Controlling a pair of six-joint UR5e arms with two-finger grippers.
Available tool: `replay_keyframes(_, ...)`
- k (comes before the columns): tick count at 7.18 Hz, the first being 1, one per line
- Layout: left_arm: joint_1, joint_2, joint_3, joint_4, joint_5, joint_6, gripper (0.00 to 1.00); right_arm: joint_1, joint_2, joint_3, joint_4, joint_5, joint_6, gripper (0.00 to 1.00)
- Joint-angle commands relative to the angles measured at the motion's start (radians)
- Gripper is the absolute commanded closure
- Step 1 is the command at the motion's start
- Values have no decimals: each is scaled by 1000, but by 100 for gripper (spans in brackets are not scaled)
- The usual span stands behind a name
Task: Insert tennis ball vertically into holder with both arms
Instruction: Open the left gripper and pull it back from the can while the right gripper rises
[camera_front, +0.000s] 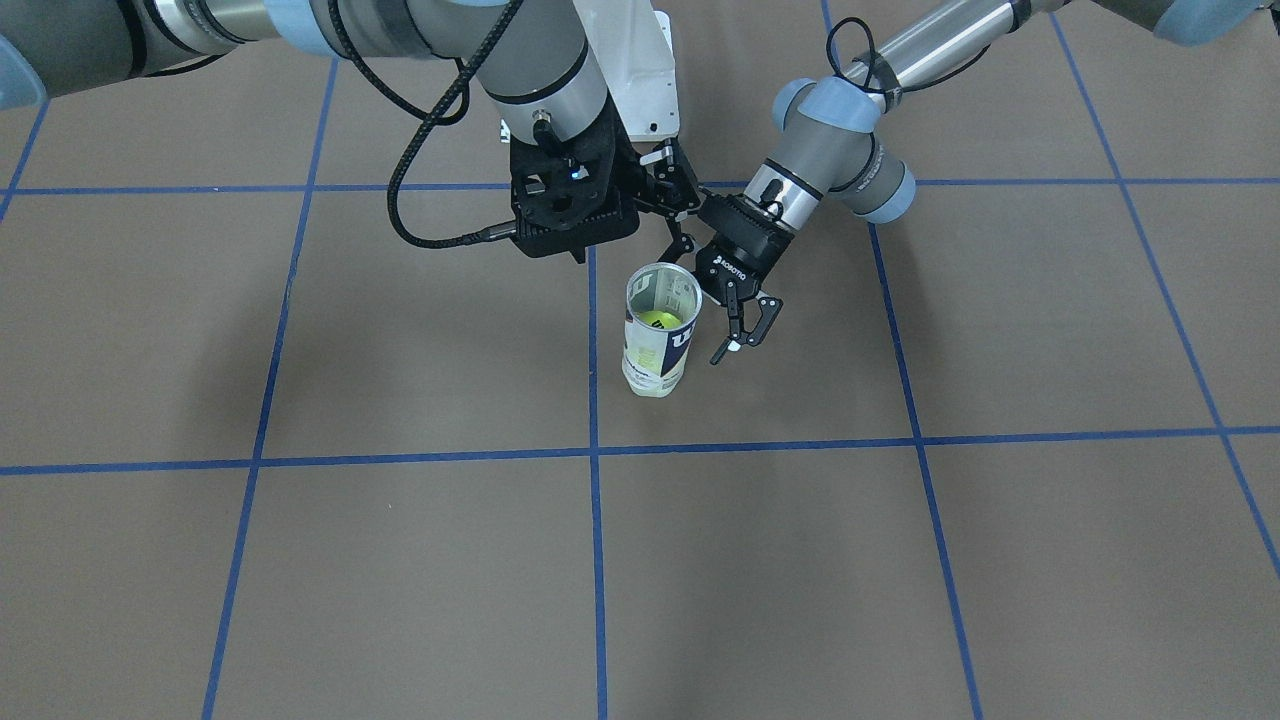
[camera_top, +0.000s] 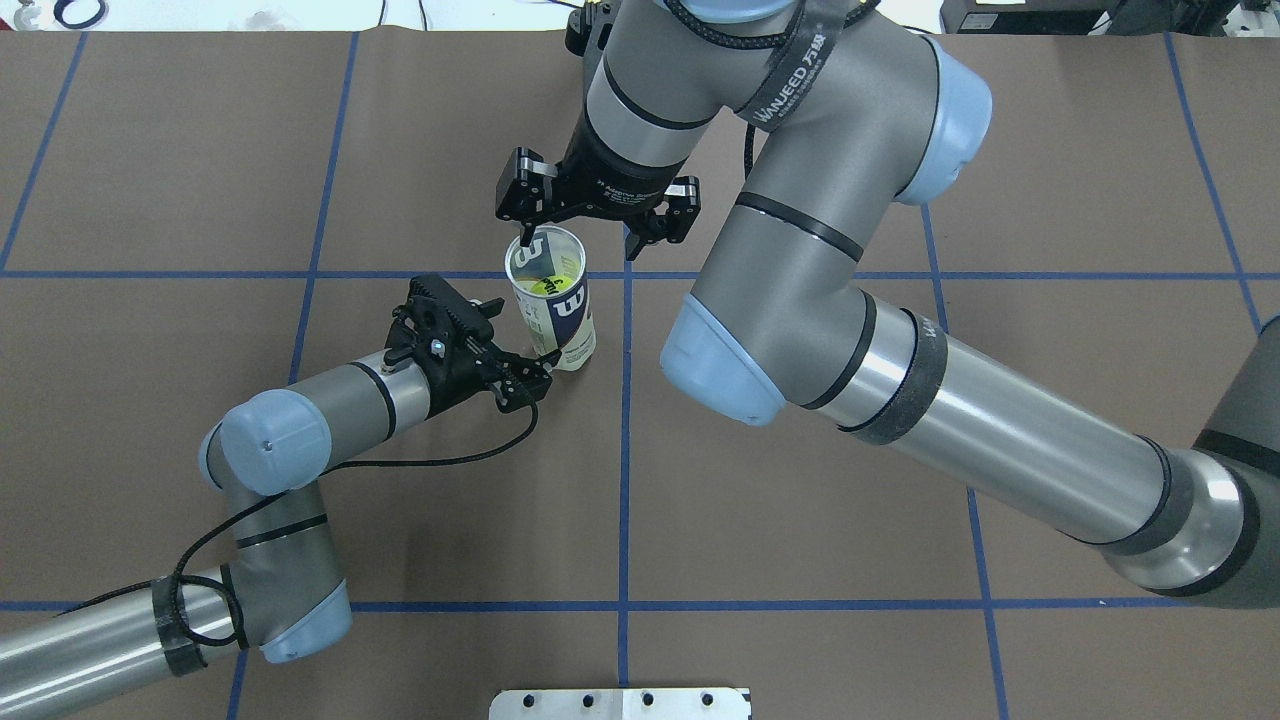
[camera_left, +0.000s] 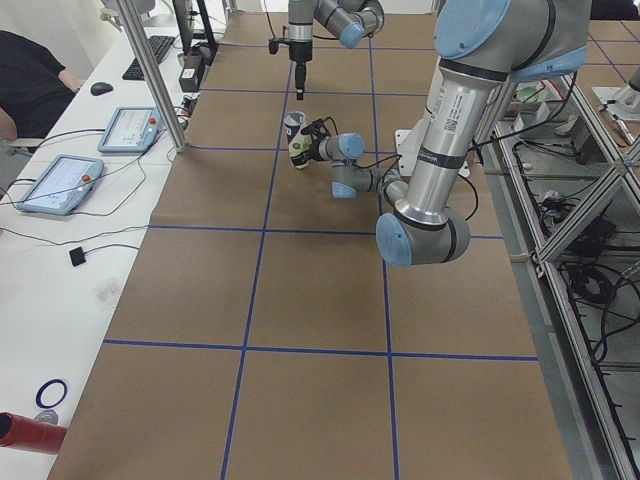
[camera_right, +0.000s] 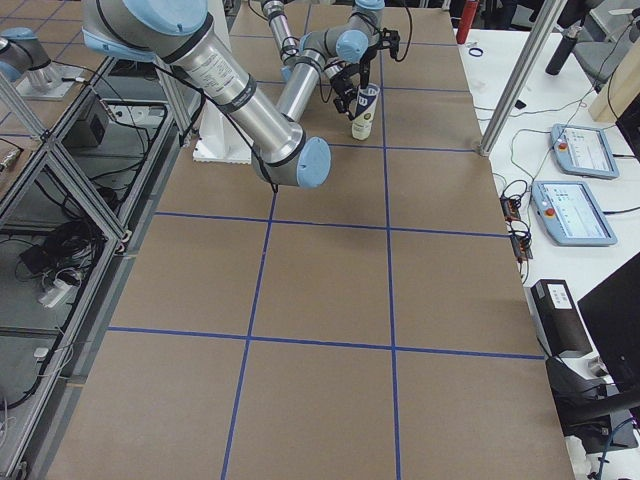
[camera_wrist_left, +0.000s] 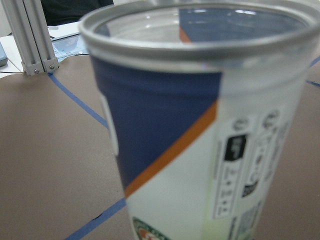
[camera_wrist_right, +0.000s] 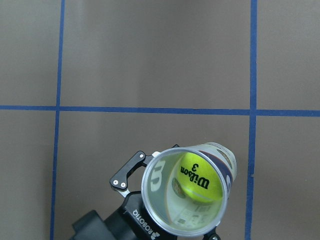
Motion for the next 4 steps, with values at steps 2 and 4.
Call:
replay_keyframes(2, 2, 149, -141, 0, -74, 0, 1, 23, -6, 16, -3, 27, -1, 1)
replay_keyframes(4, -14, 294, -273, 0, -188, 0, 1, 54, -44, 54, -6, 50, -2, 1)
